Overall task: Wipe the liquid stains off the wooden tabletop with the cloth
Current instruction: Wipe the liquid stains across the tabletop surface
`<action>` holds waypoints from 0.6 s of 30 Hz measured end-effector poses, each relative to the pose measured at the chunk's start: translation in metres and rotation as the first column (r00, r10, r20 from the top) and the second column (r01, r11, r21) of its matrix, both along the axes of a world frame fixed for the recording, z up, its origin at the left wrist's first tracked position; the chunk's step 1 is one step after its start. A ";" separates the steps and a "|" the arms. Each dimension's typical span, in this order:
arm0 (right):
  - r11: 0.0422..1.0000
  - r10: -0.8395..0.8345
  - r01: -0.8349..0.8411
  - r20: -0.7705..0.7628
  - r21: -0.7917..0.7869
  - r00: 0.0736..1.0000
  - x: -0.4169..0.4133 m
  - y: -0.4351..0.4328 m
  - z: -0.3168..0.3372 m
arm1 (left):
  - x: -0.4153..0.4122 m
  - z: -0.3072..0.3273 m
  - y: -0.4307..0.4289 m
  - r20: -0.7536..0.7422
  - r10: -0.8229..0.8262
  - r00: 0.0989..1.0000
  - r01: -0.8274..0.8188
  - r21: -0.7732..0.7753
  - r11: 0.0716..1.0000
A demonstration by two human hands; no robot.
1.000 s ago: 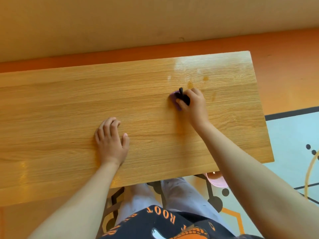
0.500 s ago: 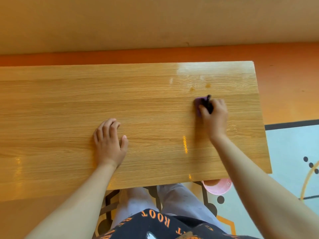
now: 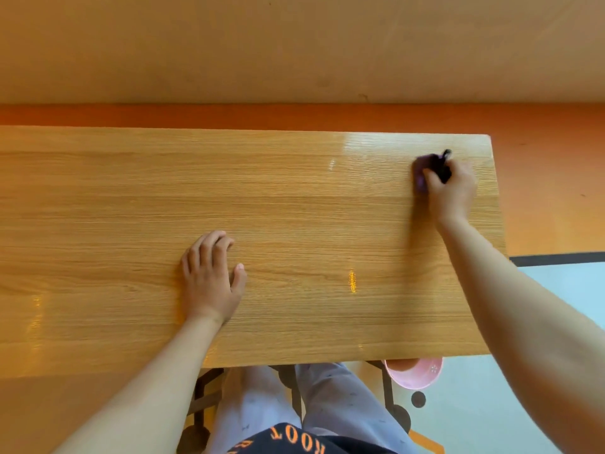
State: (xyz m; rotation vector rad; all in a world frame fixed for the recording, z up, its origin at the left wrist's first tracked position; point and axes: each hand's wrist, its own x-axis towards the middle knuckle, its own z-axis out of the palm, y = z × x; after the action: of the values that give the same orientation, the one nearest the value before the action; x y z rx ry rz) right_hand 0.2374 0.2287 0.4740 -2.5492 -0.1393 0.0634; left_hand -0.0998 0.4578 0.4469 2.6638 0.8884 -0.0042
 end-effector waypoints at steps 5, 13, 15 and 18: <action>0.996 -0.039 0.040 0.012 -0.081 0.999 0.001 -0.016 -0.001 | 0.000 0.000 0.001 0.009 0.002 1.000 -0.002 0.002 1.000; 0.929 0.354 -0.350 -0.012 0.124 0.935 -0.050 0.099 -0.013 | 0.000 0.001 0.001 -0.009 0.008 1.000 -0.008 -0.009 1.000; 0.910 0.397 -0.394 0.002 0.129 0.918 -0.043 0.109 -0.013 | 0.000 0.001 0.002 -0.003 0.012 1.000 -0.012 -0.007 1.000; 0.911 0.395 -0.394 0.015 0.123 0.919 -0.015 0.094 -0.011 | -0.001 0.000 0.001 0.001 0.011 1.000 -0.011 -0.006 1.000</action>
State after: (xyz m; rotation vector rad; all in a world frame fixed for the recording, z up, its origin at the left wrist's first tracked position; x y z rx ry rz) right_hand 0.2219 0.3226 0.4627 -2.3593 -0.6351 0.2174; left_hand -0.1004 0.4584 0.4472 2.6534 0.9011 -0.0026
